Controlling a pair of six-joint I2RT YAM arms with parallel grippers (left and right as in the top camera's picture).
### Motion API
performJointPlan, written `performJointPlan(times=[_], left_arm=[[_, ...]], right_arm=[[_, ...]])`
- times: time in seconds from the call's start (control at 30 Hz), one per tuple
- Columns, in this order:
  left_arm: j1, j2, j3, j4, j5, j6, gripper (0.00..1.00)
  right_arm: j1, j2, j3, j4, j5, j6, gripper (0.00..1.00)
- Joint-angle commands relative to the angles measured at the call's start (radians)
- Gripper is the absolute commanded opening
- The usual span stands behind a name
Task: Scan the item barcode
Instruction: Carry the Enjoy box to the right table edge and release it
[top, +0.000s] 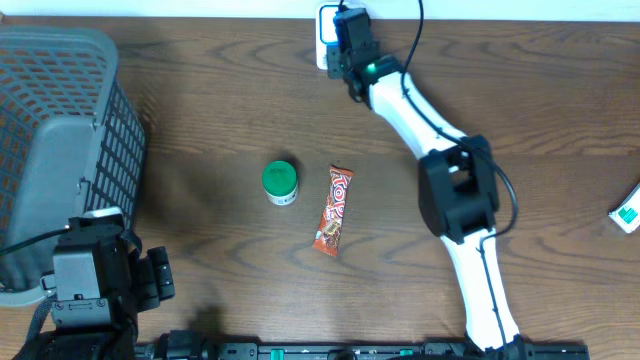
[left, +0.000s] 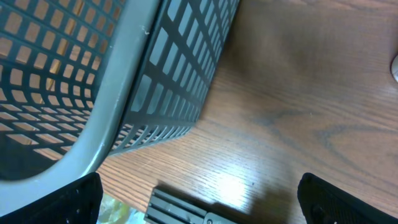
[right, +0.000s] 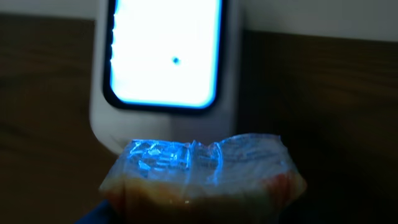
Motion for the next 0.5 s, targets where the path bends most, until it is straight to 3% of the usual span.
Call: performJointPlan(times=[0.0,0.17,0.3,0.47], left_arm=[[-0.004,-0.004,0.003,-0.004,-0.007,-0.001,0.98],[-0.004,-0.004,0.003,-0.004,-0.007,-0.001,0.98],[-0.004,-0.004,0.003,-0.004,-0.007,-0.001,0.98],[-0.004,-0.004,0.003,-0.004,-0.007,-0.001,0.98]], right_arm=[[-0.026,-0.209,0.005,-0.171,0.112,-0.05,0.54],[-0.086,-0.37,0.005,-0.613,0.183,-0.053,0.53],[-0.191,-0.399,0.004,-0.89,0.294,-0.052,0.43],[-0.389,-0.386,-0.076,-0.925,0.291,-0.033,0.52]])
